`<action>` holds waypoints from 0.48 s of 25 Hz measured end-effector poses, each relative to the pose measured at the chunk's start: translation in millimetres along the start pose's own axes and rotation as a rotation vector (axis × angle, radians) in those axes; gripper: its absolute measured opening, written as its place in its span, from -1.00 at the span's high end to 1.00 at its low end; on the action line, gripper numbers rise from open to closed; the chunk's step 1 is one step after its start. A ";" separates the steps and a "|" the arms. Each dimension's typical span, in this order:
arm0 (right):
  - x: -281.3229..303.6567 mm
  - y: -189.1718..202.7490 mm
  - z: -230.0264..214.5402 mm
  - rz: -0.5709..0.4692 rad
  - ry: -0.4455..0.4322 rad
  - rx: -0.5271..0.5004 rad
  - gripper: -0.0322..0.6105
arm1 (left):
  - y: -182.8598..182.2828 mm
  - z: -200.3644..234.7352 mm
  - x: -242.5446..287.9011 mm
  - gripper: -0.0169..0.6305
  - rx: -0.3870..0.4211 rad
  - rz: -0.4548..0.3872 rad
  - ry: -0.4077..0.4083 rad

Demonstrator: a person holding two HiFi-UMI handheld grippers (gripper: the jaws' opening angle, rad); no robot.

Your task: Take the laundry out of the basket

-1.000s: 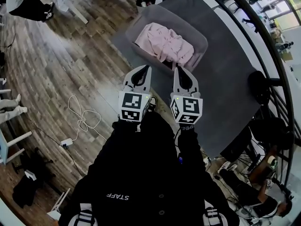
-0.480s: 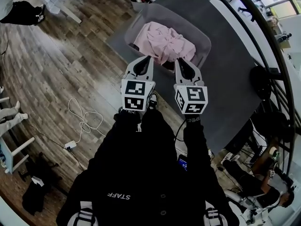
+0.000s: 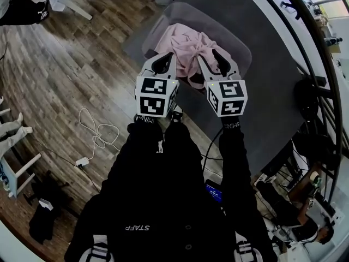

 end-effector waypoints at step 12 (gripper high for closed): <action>65.3 30.8 -3.2 0.169 -0.100 -0.038 -0.08 | -11.8 34.6 45.0 0.95 -0.042 0.106 0.003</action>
Point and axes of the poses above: the fingertips, and each gripper's own axes: x forward along the fingers, z to its left, y out of its underside, the point moved 1 cm from there along -x, backward along the fingers, and after that the axes turned 11 degrees about y, right-handed, at the moved point
